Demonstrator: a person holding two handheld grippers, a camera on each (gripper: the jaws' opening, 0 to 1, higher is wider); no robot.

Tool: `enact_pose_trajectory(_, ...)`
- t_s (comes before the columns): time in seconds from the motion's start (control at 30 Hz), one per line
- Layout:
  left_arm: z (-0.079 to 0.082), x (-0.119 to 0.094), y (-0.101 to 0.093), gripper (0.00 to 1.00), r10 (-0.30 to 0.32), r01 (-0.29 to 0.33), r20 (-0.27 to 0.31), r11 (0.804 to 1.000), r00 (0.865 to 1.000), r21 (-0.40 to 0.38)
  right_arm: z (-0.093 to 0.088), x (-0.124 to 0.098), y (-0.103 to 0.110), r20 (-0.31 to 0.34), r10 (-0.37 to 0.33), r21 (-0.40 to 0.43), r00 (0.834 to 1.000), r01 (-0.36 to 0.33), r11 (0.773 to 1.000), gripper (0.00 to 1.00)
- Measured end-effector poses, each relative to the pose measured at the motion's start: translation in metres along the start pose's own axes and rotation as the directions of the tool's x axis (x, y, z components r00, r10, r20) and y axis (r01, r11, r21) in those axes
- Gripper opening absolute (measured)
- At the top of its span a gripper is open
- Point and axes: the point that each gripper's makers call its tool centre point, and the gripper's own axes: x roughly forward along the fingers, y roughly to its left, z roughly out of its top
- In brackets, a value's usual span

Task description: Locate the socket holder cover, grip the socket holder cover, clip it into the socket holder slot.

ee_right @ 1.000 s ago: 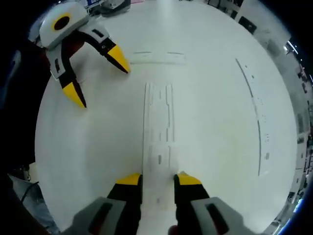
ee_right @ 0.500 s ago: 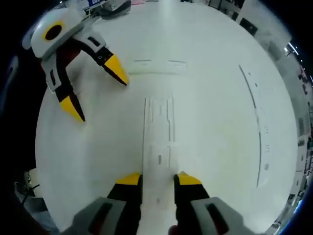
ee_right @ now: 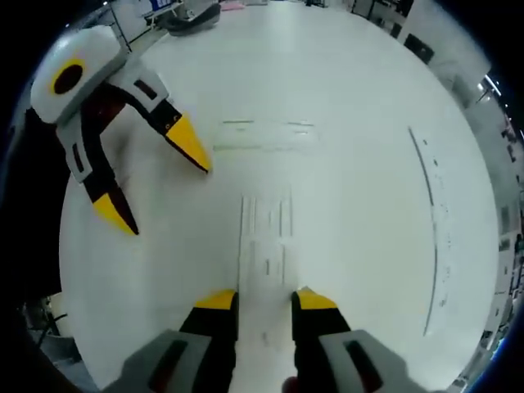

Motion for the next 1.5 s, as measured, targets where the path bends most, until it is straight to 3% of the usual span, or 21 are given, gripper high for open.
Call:
enact_pose_trajectory(1.03, 0.0, 0.0, -0.001, 0.52, -0.003, 0.003, 0.0, 1.0, 1.0, 0.001, 0.023, 0.008, 0.0, 0.011, -0.003, 0.003, 1.0, 0.003, 1.0, 0.27)
enact_pose_trajectory(1.5, -0.001, 0.001, 0.0, 0.52, -0.005, 0.005, -0.005, 1.0, 1.0, -0.001, 0.019, 0.002, 0.002, 0.121, -0.022, -0.002, 0.992, 0.023, 1.0, 0.27)
